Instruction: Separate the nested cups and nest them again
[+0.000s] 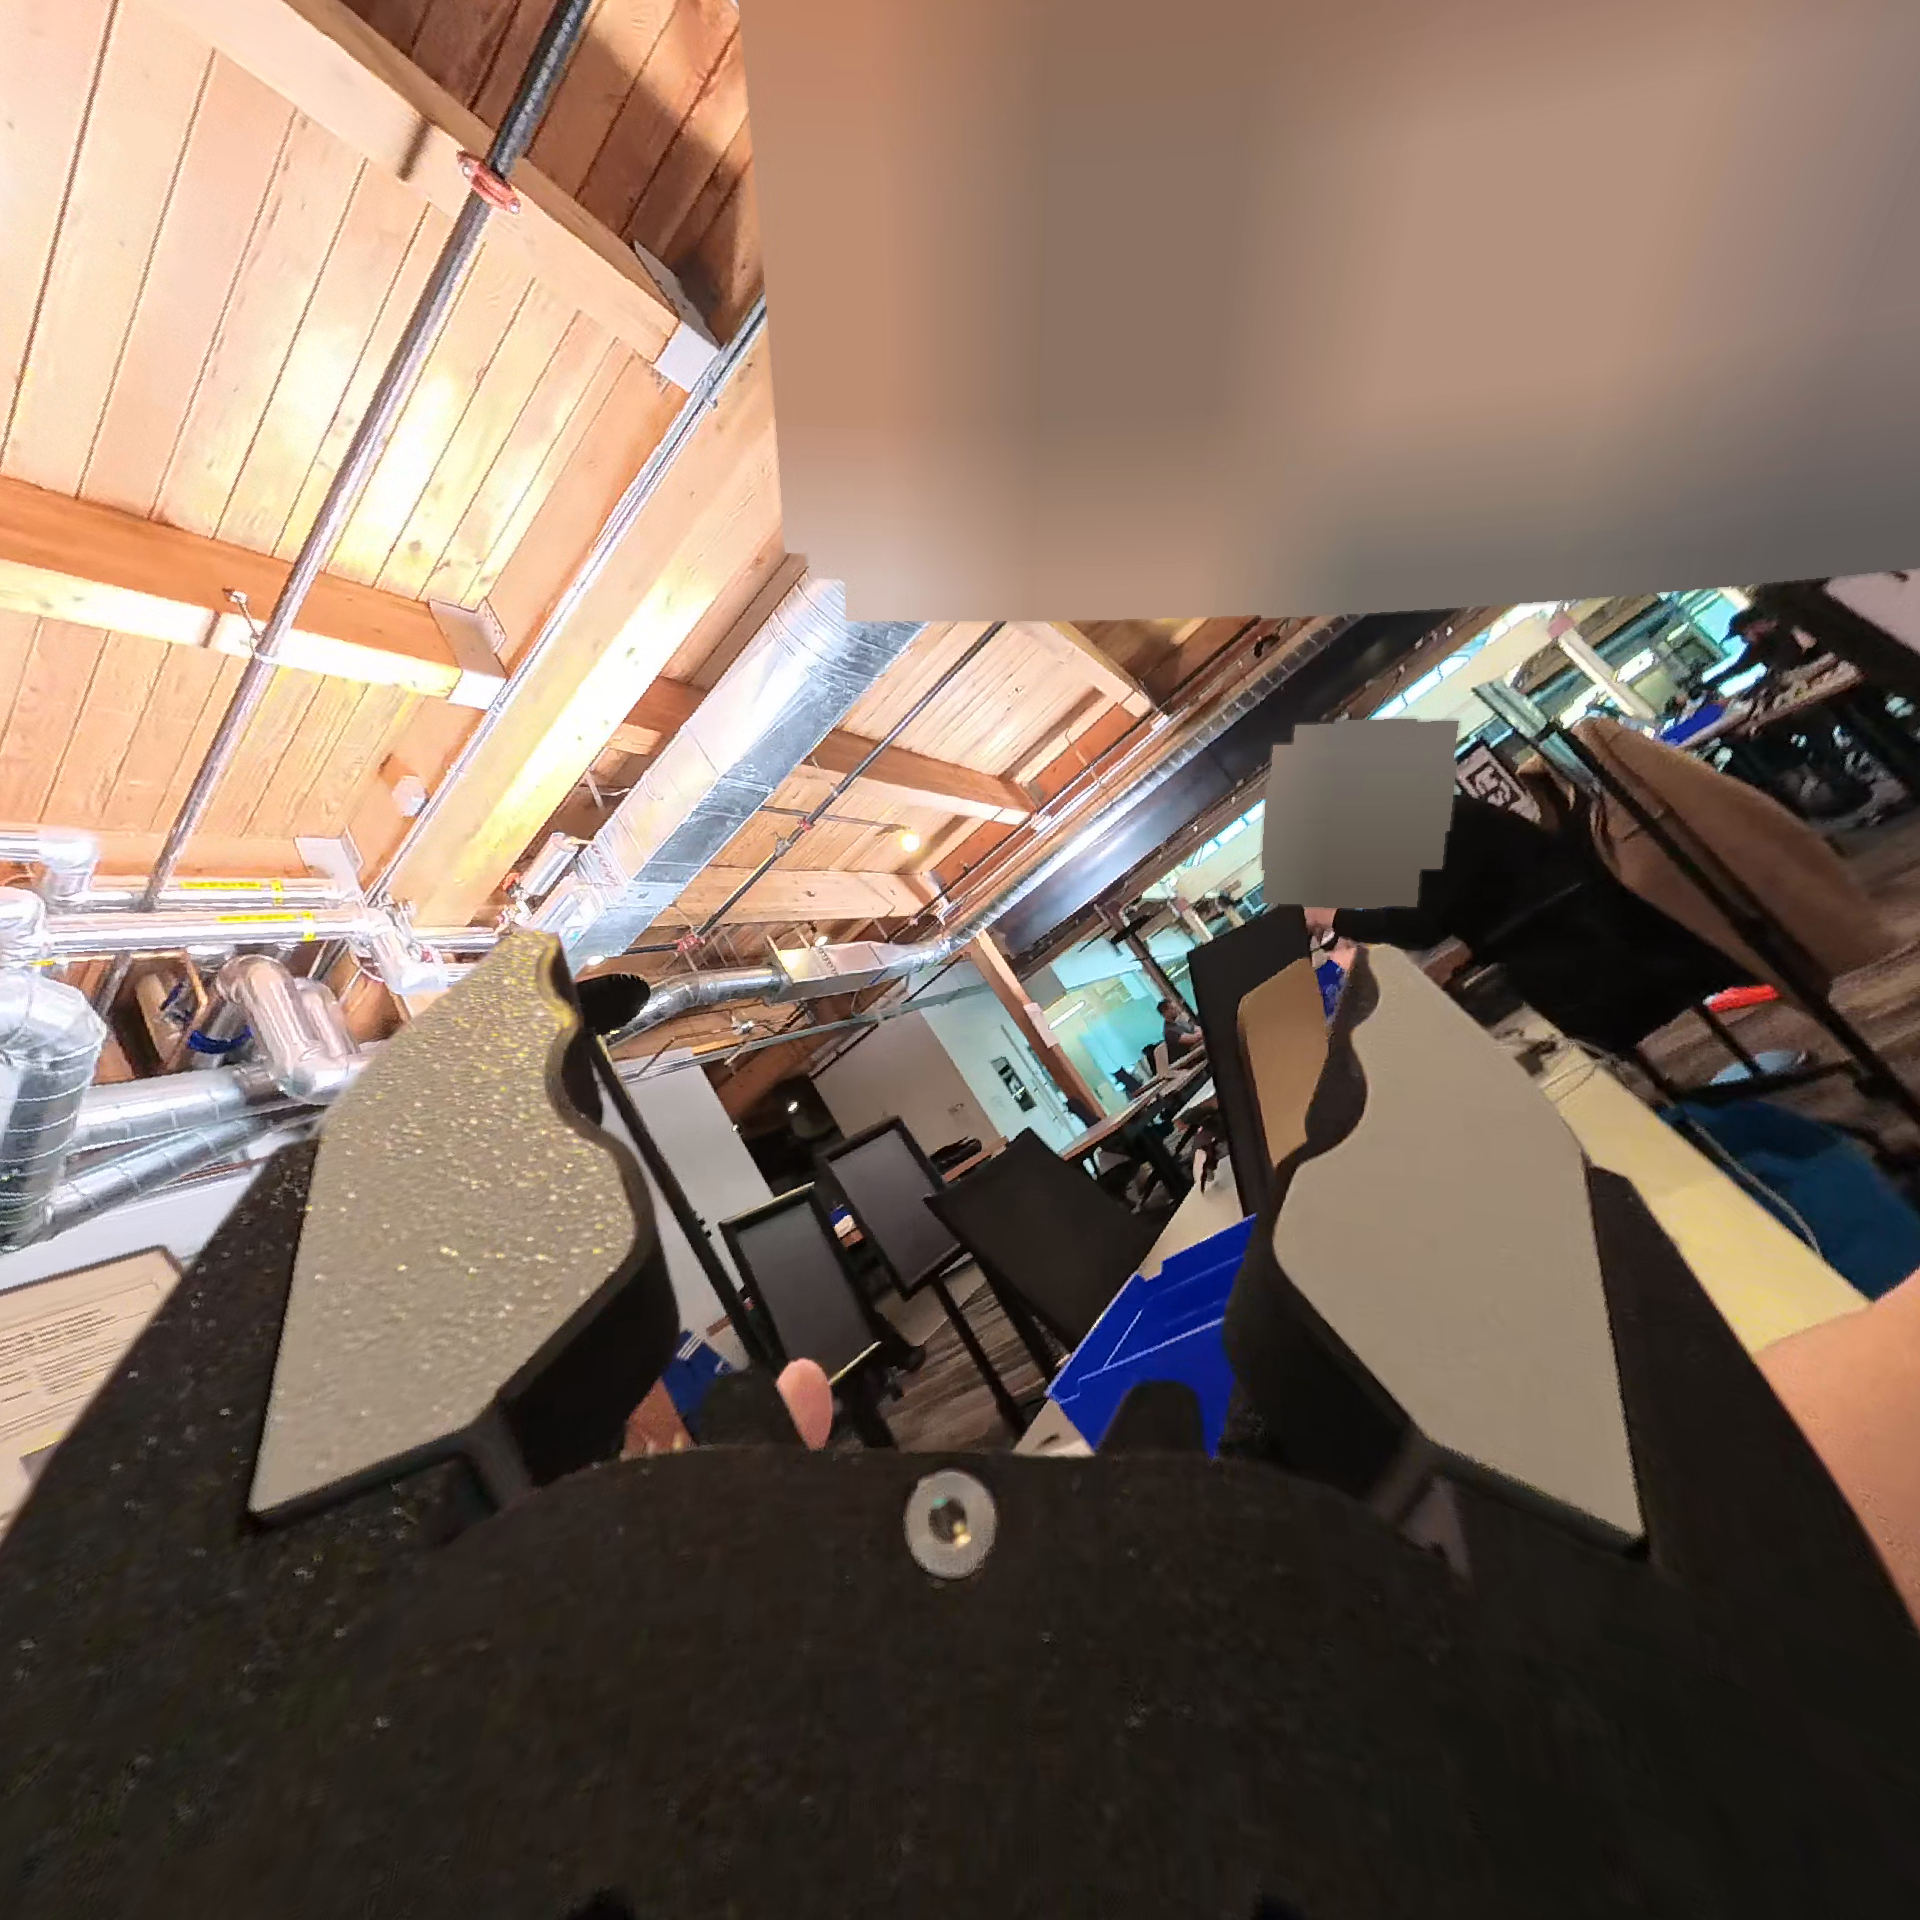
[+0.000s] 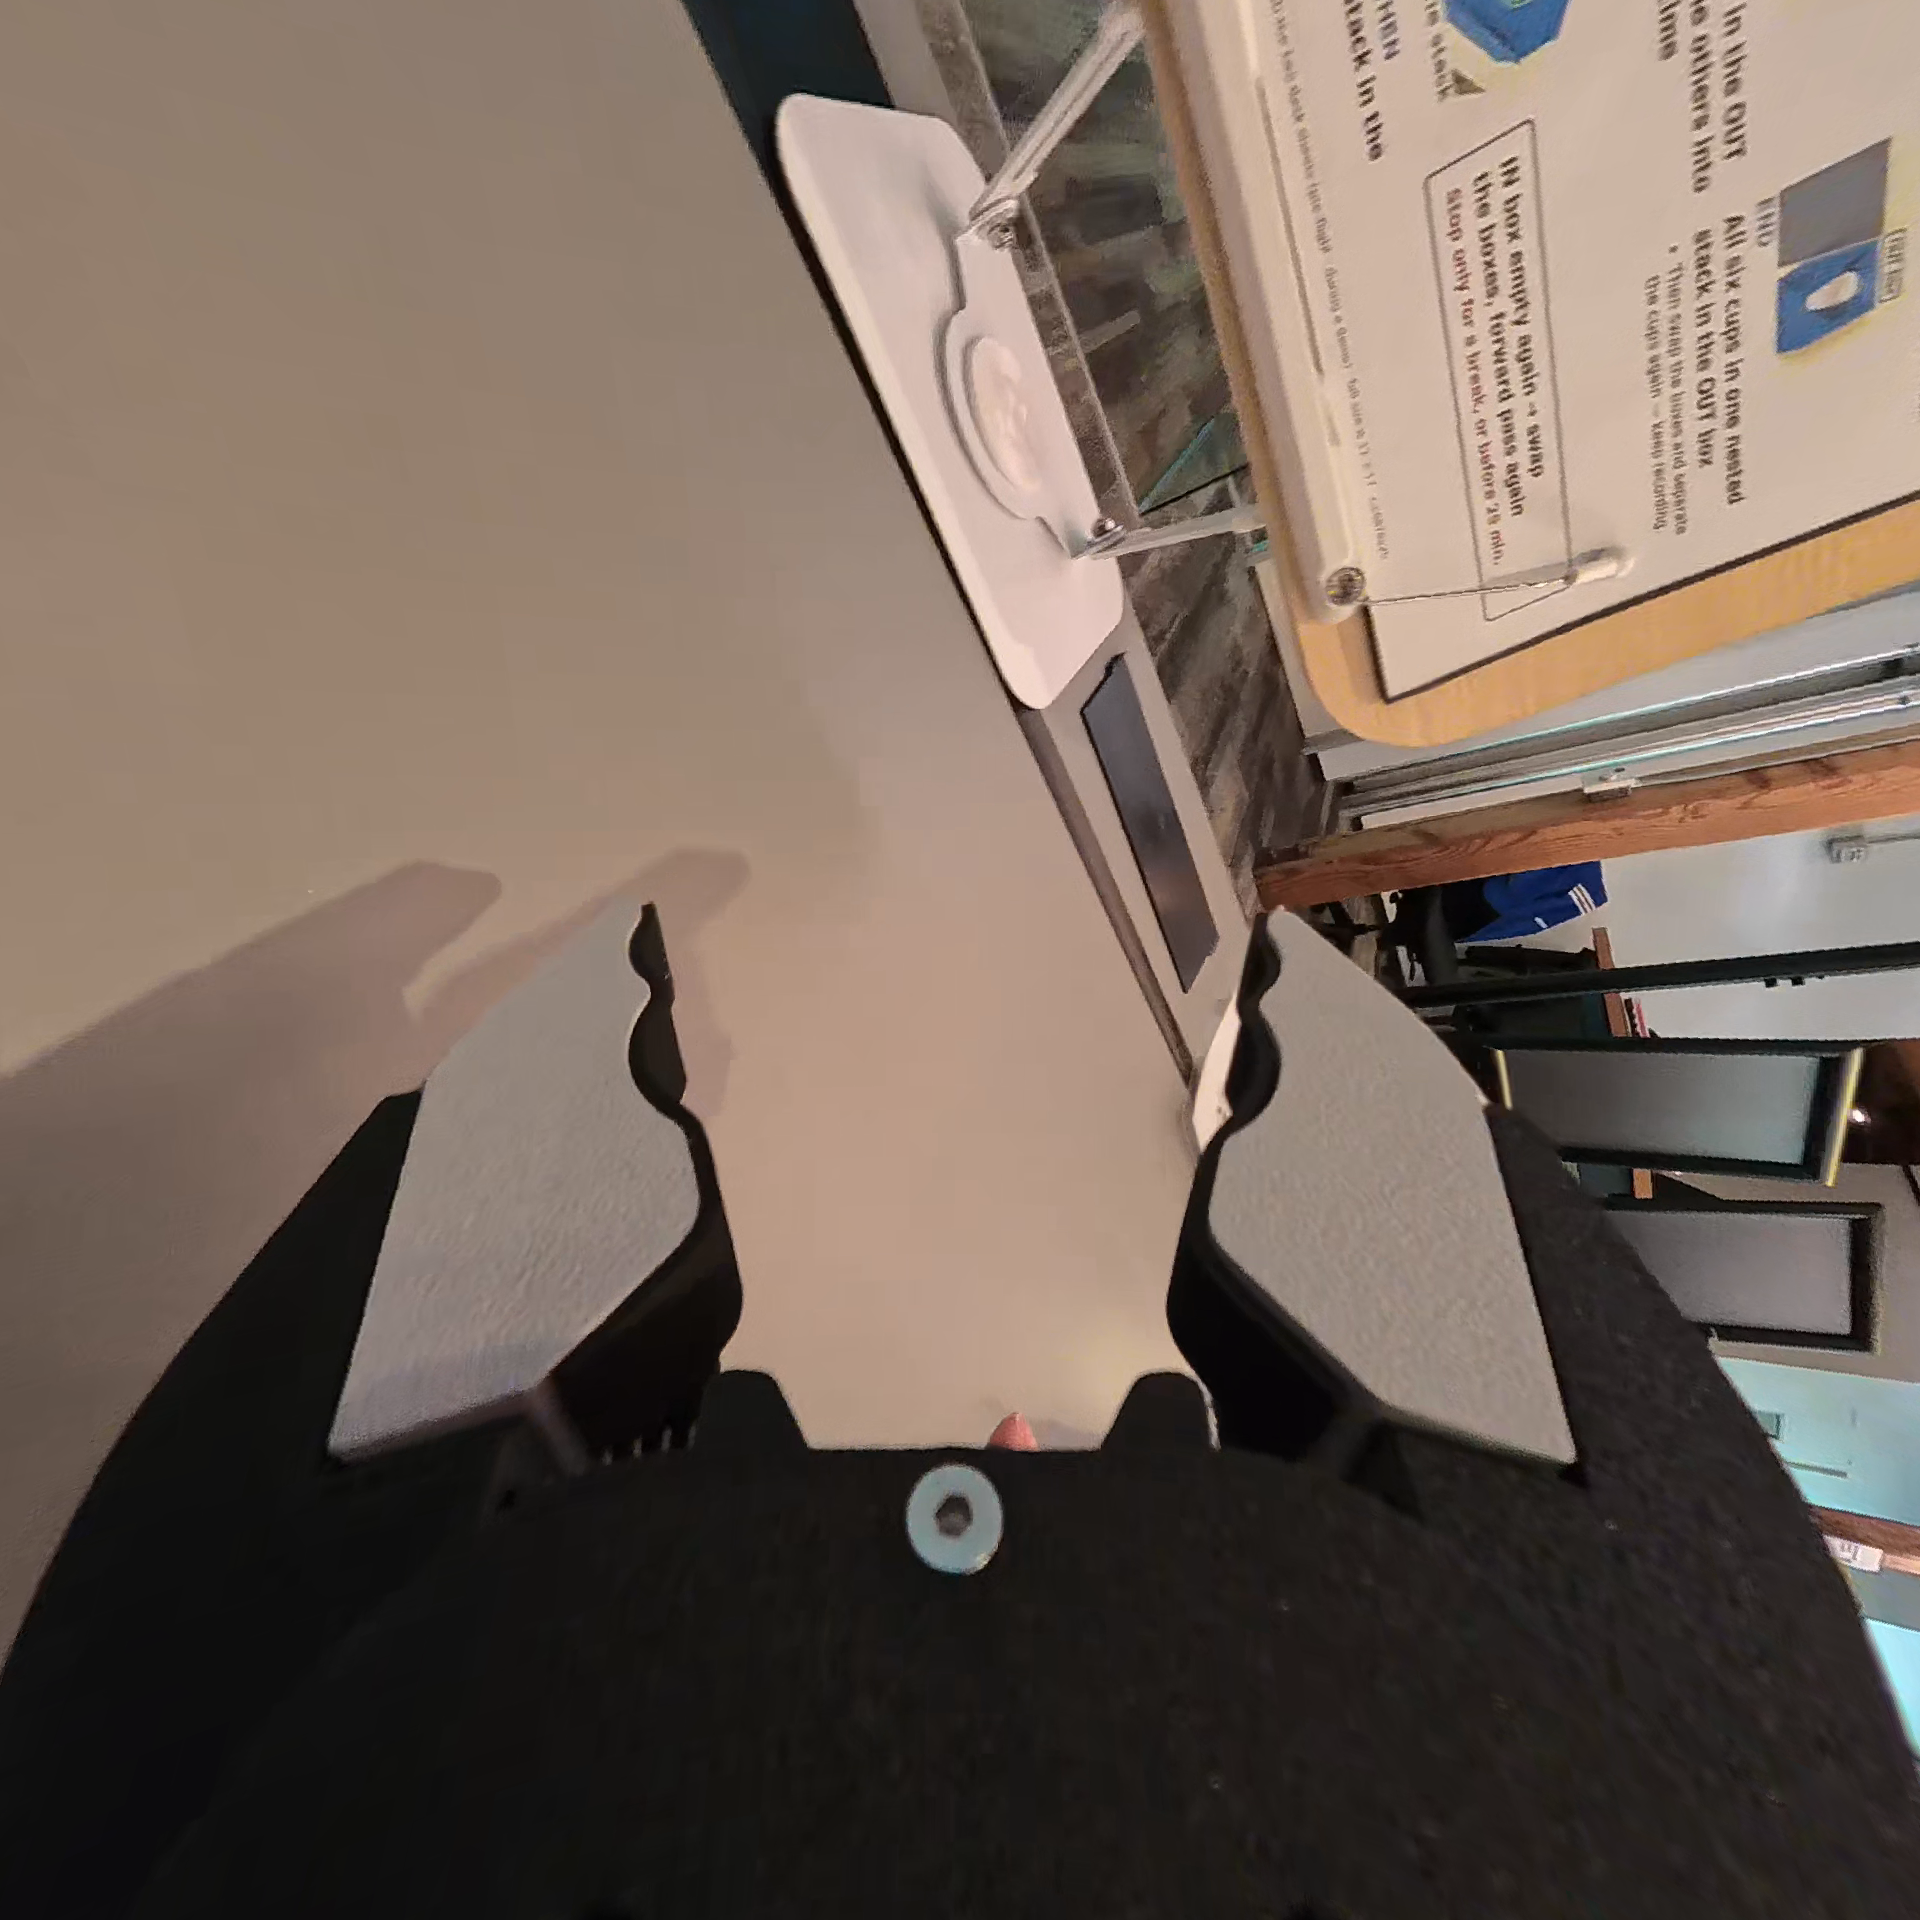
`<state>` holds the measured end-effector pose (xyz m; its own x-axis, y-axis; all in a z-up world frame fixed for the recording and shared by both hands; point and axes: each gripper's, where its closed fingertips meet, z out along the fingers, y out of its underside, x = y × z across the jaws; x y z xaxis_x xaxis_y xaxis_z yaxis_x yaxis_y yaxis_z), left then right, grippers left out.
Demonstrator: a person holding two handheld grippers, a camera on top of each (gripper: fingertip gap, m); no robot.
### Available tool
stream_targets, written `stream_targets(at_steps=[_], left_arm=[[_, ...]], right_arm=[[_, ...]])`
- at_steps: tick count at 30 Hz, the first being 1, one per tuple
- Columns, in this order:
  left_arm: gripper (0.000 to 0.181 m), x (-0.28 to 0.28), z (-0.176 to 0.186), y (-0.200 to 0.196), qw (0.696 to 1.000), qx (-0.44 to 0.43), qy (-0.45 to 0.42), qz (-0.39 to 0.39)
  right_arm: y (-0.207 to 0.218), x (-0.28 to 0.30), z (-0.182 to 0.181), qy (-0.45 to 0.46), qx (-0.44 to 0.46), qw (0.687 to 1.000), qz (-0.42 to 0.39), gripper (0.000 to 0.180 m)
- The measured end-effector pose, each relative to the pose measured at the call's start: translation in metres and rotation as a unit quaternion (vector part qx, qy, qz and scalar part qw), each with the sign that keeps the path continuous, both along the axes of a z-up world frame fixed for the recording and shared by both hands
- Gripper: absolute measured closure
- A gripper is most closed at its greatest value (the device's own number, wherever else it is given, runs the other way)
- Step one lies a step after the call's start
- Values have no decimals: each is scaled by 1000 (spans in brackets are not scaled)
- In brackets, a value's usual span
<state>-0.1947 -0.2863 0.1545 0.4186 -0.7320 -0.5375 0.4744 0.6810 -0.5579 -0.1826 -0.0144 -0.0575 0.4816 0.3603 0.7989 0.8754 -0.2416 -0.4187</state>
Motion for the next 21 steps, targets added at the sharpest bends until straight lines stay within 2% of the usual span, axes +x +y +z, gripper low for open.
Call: stream_targets(at_steps=[10,21], left_arm=[[49,16,-16,22,998,-17,49,43],[50,23,-25,32,996,-19,65,64]], right_arm=[[-3,-6,-6,1,-15,1000,6,78],[-6,-12,-8,0,-22,1000,19,78]])
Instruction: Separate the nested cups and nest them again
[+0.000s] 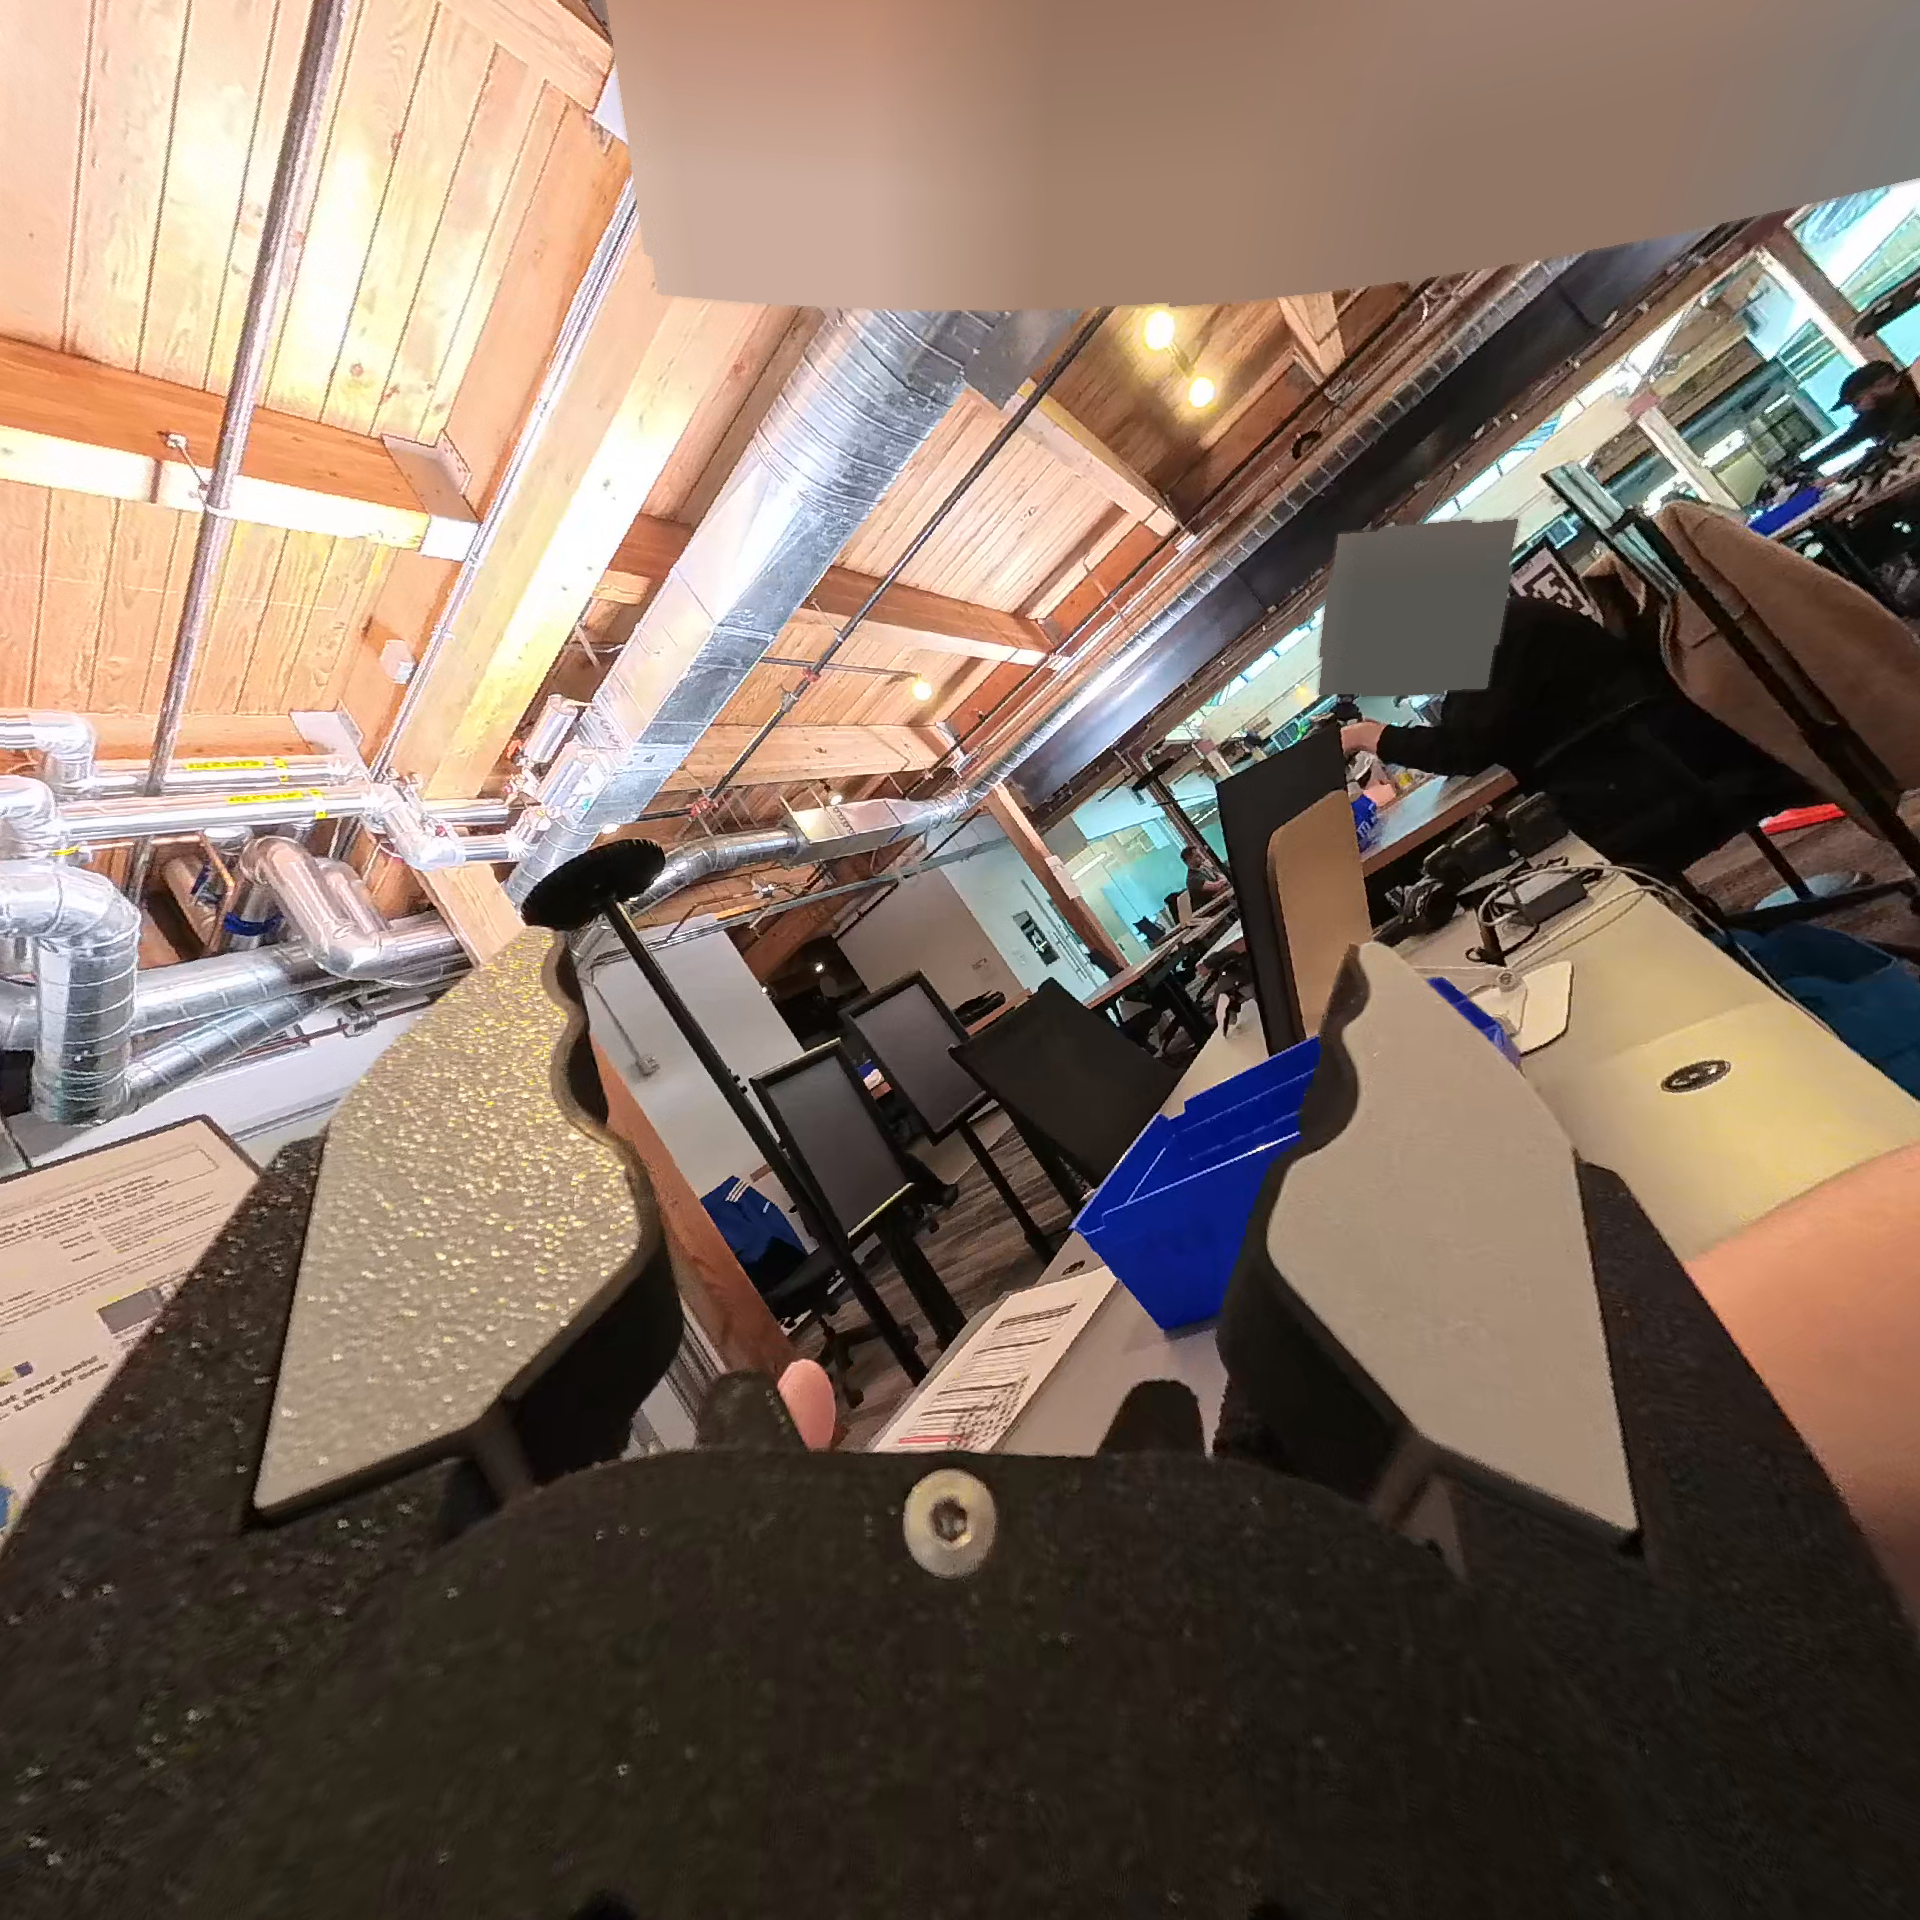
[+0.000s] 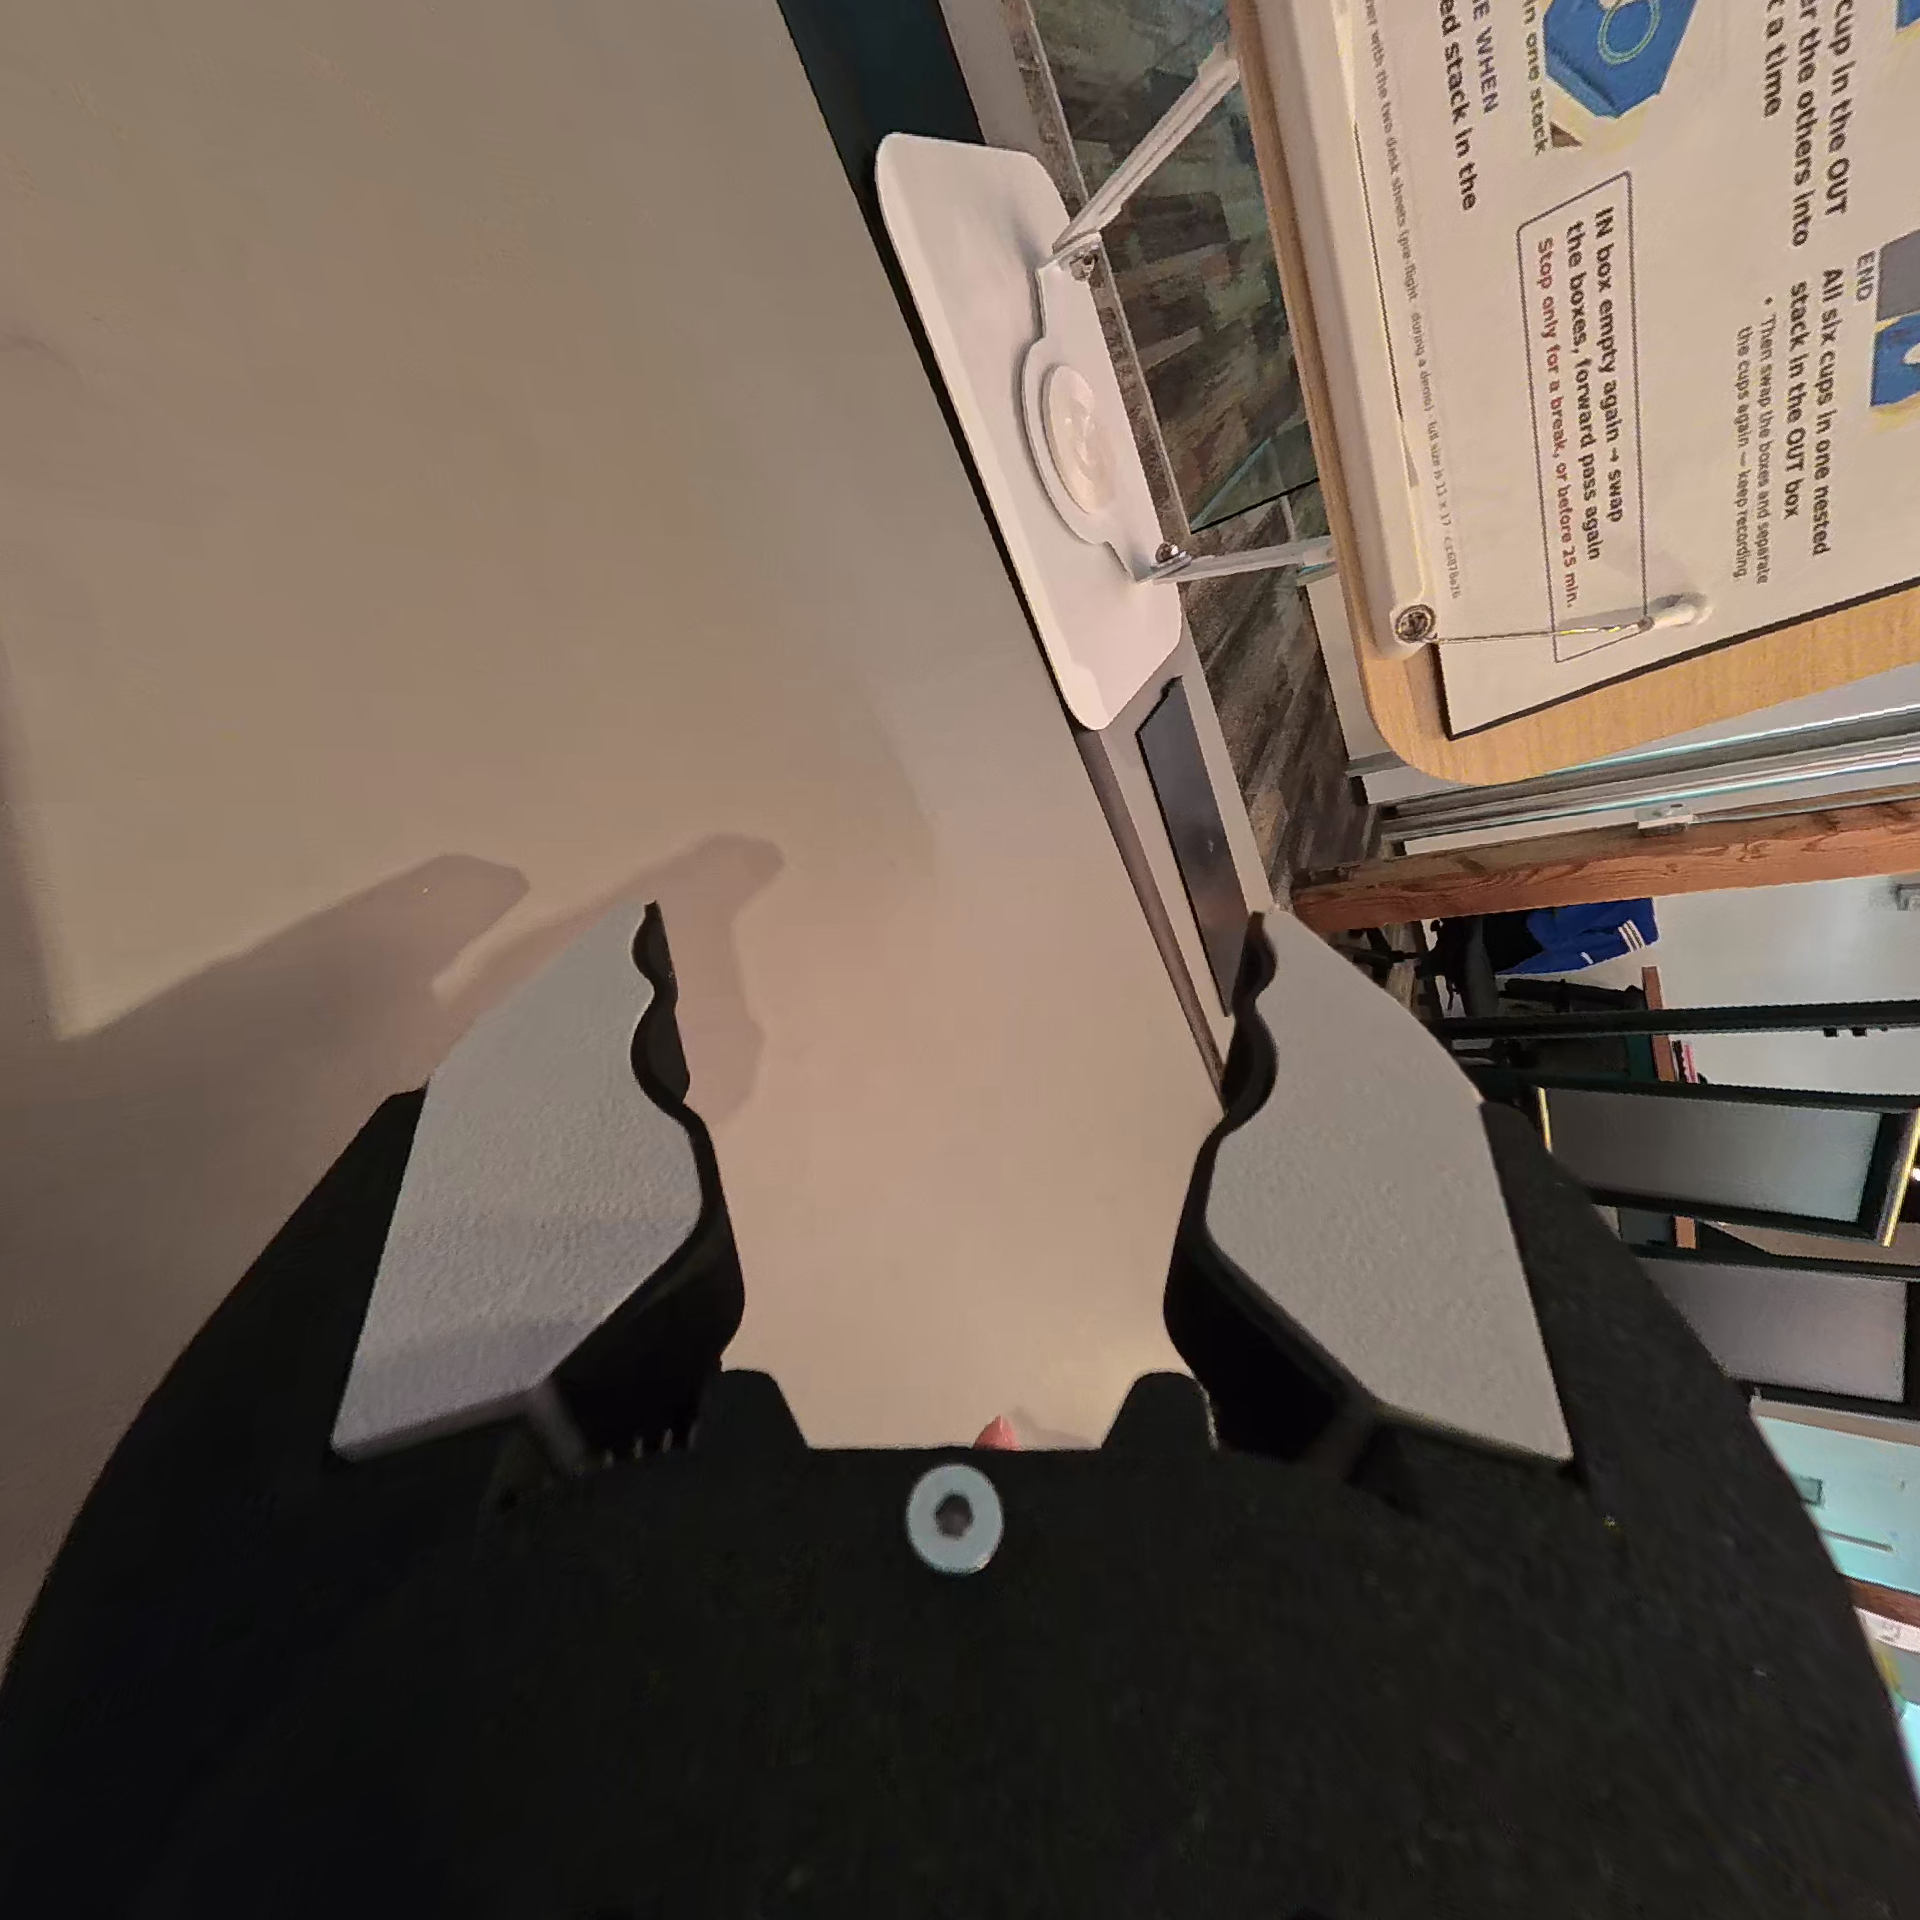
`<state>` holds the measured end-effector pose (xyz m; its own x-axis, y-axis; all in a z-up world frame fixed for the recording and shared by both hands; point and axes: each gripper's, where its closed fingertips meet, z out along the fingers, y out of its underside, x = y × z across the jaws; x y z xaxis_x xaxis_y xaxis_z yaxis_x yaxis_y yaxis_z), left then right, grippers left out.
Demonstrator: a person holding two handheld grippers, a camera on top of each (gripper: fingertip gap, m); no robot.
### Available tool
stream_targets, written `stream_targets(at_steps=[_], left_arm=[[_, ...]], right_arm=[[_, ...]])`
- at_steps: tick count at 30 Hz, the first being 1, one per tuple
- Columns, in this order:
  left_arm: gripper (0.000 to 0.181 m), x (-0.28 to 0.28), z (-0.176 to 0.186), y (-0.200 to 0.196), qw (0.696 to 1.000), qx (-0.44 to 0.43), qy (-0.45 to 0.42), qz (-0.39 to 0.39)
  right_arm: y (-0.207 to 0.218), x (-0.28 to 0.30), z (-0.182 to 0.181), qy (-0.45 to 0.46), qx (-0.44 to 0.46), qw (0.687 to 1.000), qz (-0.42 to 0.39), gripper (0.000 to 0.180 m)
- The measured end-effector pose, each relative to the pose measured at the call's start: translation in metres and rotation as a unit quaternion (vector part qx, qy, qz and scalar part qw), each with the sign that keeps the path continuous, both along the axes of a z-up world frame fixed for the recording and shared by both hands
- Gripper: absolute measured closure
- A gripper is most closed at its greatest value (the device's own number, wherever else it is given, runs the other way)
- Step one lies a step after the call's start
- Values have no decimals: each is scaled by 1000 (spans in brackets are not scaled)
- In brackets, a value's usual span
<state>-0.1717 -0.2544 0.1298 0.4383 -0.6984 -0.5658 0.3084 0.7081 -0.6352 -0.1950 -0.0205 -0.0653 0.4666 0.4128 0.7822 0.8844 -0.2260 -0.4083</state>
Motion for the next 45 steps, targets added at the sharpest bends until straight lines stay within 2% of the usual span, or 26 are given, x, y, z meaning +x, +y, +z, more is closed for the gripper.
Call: stream_targets(at_steps=[10,14,18,22,26,30,32,37,40,42,45], left_arm=[[50,-16,29,-24,1000,6,-26,-14],[52,-27,41,-18,999,11,-35,8],[54,-39,47,17,998,-25,-48,45],[55,-59,35,102,984,-131,-42,114],[60,-88,-6,191,944,-297,-29,138],[86,-109,-53,240,915,-357,23,186],[96,-109,-73,248,905,-379,57,185],[96,-99,-112,255,870,-454,125,147],[103,-98,-125,255,860,-459,165,149],[116,-95,-124,248,859,-464,182,118],[119,-98,-116,246,863,-458,180,112]], right_arm=[[1,0,0,9,-2,1000,6,79],[5,6,-3,13,-6,1000,0,79],[15,14,-10,50,-19,999,0,79],[32,40,-32,139,-74,987,-28,81],[43,66,-40,271,-127,953,-52,83],[49,76,-22,396,-134,908,-23,82],[49,73,-7,454,-130,881,8,80],[39,60,34,592,-121,789,112,89],[37,61,36,593,-106,785,143,90],[36,58,30,585,-114,788,153,90],[32,51,25,587,-129,779,177,98]])
